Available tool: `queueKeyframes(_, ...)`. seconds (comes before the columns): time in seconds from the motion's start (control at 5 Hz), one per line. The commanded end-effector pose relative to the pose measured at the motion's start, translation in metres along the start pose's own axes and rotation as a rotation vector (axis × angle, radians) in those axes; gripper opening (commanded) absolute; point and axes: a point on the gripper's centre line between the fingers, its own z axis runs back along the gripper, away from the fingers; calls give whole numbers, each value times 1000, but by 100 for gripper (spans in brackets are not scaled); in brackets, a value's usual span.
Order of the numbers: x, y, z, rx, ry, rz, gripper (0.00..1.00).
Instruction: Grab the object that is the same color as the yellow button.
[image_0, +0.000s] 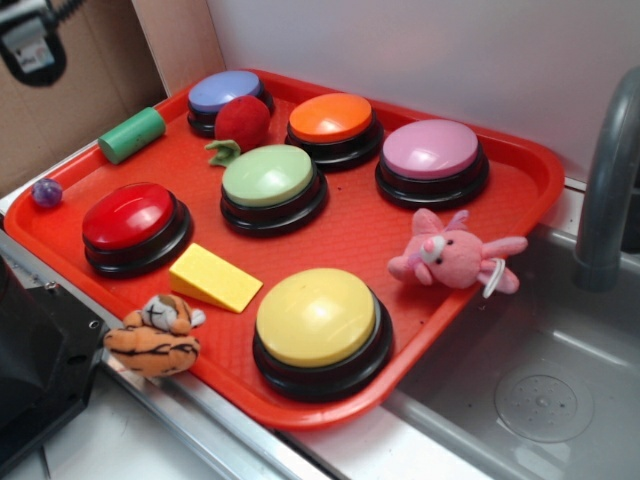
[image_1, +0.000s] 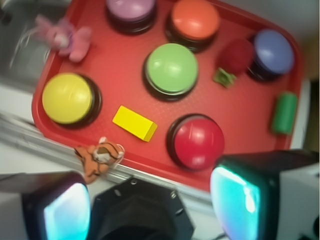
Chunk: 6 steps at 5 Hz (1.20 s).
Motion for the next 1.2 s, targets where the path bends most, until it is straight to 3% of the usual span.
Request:
queueKeyframes(0.0, 18, 2, -46, 27, -15, -375, 100)
queueKeyframes(0.2, 25, 4, -72, -58, -127, -598, 100)
queueKeyframes(0.6, 24, -9, -108, -148, -215, -1049, 100)
queueKeyframes(0.8, 24, -15, -120, -176, -218, -1120, 100)
queueKeyframes(1.0, 23, -16, -134, -186, -176, -1122, 100)
